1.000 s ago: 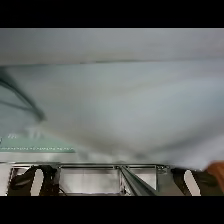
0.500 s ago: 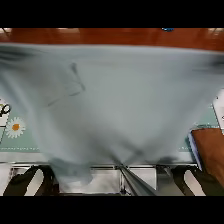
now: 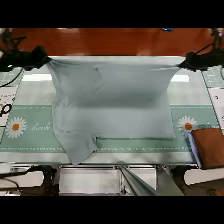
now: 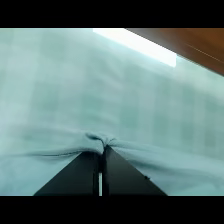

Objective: Fold the shirts.

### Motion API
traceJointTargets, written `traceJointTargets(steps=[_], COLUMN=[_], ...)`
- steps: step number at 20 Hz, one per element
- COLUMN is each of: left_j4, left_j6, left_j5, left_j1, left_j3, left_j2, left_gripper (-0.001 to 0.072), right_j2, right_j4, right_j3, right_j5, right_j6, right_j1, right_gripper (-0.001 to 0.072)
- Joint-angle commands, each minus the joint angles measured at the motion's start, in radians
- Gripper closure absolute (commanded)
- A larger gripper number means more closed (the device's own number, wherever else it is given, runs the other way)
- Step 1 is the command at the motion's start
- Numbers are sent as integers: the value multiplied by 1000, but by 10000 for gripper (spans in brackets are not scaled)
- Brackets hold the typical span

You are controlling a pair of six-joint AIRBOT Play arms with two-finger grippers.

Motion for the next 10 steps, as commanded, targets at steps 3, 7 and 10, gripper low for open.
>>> traceJointTargets(steps=[3,7,10], left_j4=[-22,-10,8], left_j6=[-158,-84,32], left_j5=[-50,-155,-306], left_j1=[-27,-10,20], left_j3=[188,189,187], left_j2=[-290,-271,-235], left_gripper=[687,686,686], right_j2=[-274,-269,-257], right_j4=[61,29,28], right_j3=[206,206,206], right_j5=[70,119,271], right_j6=[17,40,42], right_j1=[34,11,-32], right_gripper=[693,692,692])
